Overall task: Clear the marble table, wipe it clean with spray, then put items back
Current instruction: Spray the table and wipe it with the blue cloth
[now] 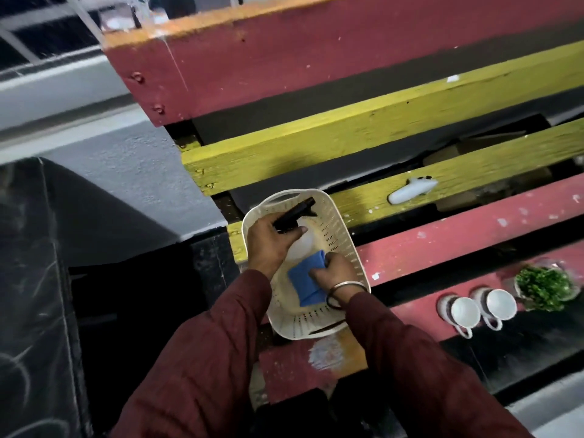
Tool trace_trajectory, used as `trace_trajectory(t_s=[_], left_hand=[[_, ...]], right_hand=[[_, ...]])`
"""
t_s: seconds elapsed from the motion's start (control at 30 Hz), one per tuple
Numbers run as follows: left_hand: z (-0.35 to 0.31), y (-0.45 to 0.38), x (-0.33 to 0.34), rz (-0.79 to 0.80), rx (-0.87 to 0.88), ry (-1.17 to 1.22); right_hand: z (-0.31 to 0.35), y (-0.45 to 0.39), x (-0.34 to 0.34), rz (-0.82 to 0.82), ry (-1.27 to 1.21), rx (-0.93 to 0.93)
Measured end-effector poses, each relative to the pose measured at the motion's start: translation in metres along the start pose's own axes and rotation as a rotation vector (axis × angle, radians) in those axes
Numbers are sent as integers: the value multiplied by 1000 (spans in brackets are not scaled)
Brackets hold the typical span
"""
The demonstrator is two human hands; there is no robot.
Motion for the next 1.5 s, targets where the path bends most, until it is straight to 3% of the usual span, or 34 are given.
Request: trace_trajectory(t_s=[0.23, 0.5, 0.6, 0.73, 0.8, 1.07, 1.23, 1.5], left_hand=[[-71, 63, -73, -120, 17, -59], [-148, 133, -188, -303, 74, -4], [-163, 161, -236, -360, 109, 9], [-165, 201, -302, -422, 156, 45], [-158, 221, -336, -456, 165, 41], [-95, 304, -479, -586, 157, 55], [-37, 353, -565, -590, 252, 298], [61, 396, -696, -696, 214, 769]], right_hand=[[53, 49, -37, -21, -72, -37], [162, 118, -76, -96, -104, -175], [203, 142, -76, -110, -288, -196], [257, 180, -48, -59, -798, -94], [282, 200, -22, -13, -933, -66], [377, 299, 86, 152, -1028, -119], [434, 368, 161, 298, -1042, -191], [508, 457, 285, 594, -771, -299]])
Point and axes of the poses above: each hand's wrist, its own y-axis away from the middle knuckle, its own x-axis out of the palm, z = x × y, the point moved 3 cm from there along -y, towards the middle knuckle, and after that the axes turned 11 degrees about -x, right-handed, at the moved point
